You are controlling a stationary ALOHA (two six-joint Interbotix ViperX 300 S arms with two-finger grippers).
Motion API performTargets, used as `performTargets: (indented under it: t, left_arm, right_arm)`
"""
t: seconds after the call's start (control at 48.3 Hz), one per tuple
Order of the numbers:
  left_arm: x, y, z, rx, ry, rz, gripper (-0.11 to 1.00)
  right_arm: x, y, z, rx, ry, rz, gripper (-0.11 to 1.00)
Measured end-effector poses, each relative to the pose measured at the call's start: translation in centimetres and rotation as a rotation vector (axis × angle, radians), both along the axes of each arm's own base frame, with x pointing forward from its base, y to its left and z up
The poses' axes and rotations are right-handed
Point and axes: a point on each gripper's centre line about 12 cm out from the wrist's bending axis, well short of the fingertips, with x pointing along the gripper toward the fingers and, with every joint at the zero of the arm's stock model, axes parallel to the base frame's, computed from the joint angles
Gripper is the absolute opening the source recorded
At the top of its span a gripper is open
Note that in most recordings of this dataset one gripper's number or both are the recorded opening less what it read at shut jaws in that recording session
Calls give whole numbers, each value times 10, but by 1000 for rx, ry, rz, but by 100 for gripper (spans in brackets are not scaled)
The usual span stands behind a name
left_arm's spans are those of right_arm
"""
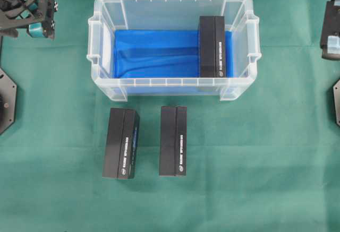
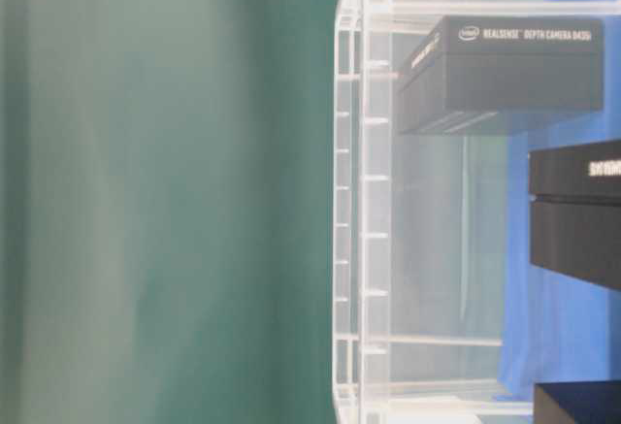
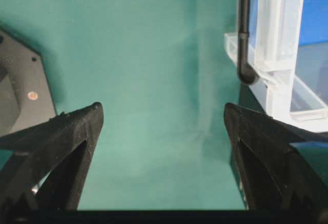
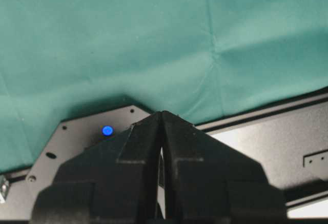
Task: Take the box out of the case with the left arm.
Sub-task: 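Swing the open left gripper over the right box in the case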
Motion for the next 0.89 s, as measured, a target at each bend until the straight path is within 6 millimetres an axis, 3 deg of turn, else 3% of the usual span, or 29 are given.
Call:
performTargets:
  t: [0.145, 0.497, 0.89]
  left_arm:
    - [20, 3, 4, 2, -37, -13, 92]
    - [111, 5, 11, -14, -57, -27, 92]
    - [187, 2, 10, -10, -79, -74, 92]
  right_arm:
    - [0, 0, 0, 0, 0, 0, 2]
    - [0, 0, 0, 0, 0, 1, 2]
    - [6, 0, 1, -5, -46, 11, 2]
